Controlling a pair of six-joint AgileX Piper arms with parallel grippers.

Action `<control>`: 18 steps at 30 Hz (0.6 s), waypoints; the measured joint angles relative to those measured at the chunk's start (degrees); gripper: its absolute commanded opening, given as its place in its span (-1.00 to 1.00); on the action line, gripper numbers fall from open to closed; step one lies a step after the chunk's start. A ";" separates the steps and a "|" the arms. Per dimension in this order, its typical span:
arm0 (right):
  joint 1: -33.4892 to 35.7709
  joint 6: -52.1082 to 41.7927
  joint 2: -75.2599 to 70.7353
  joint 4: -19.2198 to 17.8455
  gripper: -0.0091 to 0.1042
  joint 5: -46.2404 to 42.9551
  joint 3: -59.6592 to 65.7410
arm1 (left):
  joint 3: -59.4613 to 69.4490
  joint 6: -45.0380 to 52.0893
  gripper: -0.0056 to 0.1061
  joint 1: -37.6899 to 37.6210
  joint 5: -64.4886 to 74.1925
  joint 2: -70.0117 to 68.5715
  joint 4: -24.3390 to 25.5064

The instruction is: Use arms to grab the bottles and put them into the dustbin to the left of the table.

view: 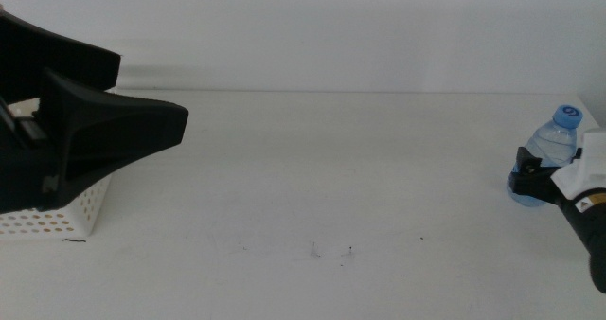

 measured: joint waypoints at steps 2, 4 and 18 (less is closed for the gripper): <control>0.00 -0.22 2.55 0.72 0.76 0.00 -2.00 | 0.00 0.00 0.56 0.00 0.00 0.00 0.00; 0.00 -0.45 5.20 1.29 0.76 0.00 -4.18 | 0.00 0.00 0.56 0.00 0.00 0.00 0.00; 0.50 3.61 11.31 -11.57 -0.89 5.37 -14.25 | 0.00 0.00 0.56 0.00 0.00 0.00 0.00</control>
